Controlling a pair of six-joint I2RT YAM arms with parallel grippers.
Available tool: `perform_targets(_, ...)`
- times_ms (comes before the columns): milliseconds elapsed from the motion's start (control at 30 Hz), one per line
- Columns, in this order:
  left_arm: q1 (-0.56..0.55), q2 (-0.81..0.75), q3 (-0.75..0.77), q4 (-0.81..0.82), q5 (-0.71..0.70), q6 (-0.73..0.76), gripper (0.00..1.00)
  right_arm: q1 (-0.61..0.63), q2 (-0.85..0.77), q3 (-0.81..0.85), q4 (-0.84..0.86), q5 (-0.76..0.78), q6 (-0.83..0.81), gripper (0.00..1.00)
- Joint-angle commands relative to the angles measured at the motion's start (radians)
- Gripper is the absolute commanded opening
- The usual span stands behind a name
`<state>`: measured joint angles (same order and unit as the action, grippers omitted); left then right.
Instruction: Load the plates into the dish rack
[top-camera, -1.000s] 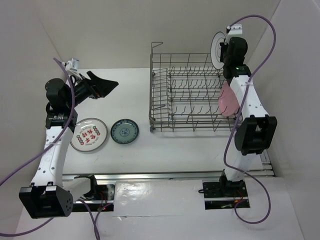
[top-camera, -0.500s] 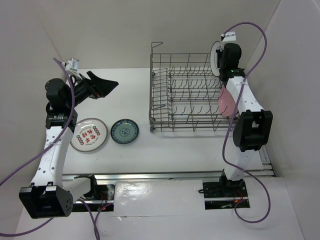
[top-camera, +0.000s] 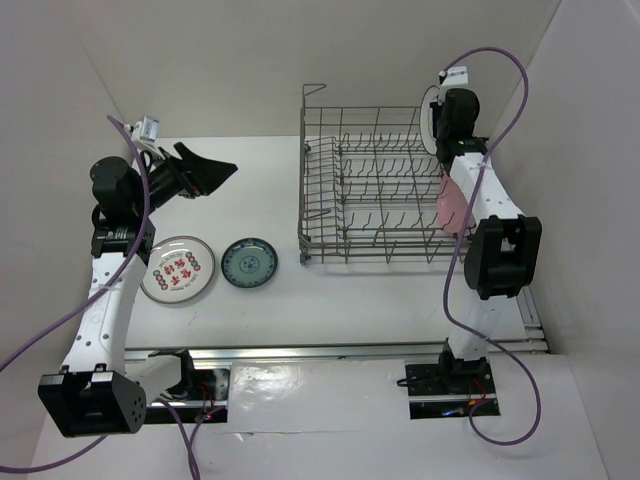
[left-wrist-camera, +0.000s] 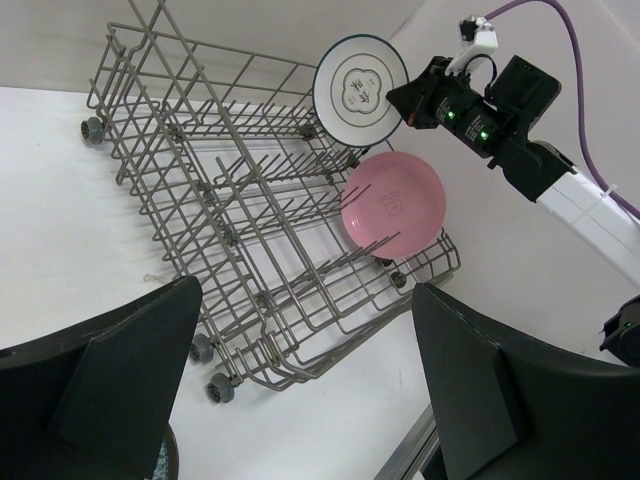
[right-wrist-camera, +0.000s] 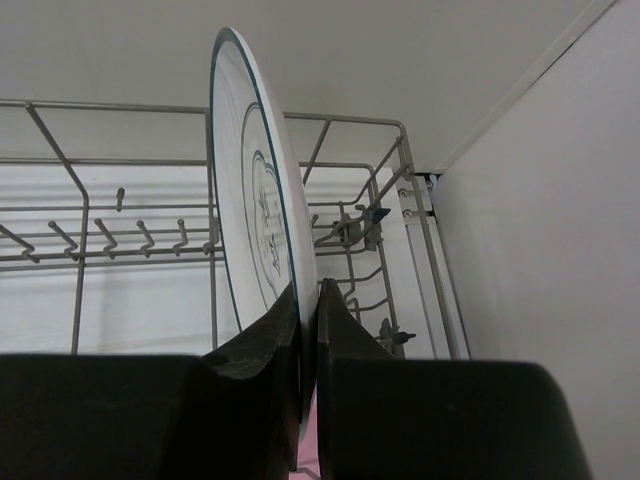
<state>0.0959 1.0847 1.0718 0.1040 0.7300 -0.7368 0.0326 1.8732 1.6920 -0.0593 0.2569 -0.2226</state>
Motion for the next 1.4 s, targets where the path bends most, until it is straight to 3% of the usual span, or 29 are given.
perform_targets(0, 0.007, -0.006, 0.037, 0.046, 0.011, -0.003, 1.0, 0.006, 0.009, 0.021, 0.107, 0.036, -0.008, 0.0)
perform_targets(1367, 0.007, -0.006, 0.028, 0.056, 0.02, -0.012, 1.0, 0.043, 0.066, -0.081, 0.119, 0.14, 0.02, 0.02)
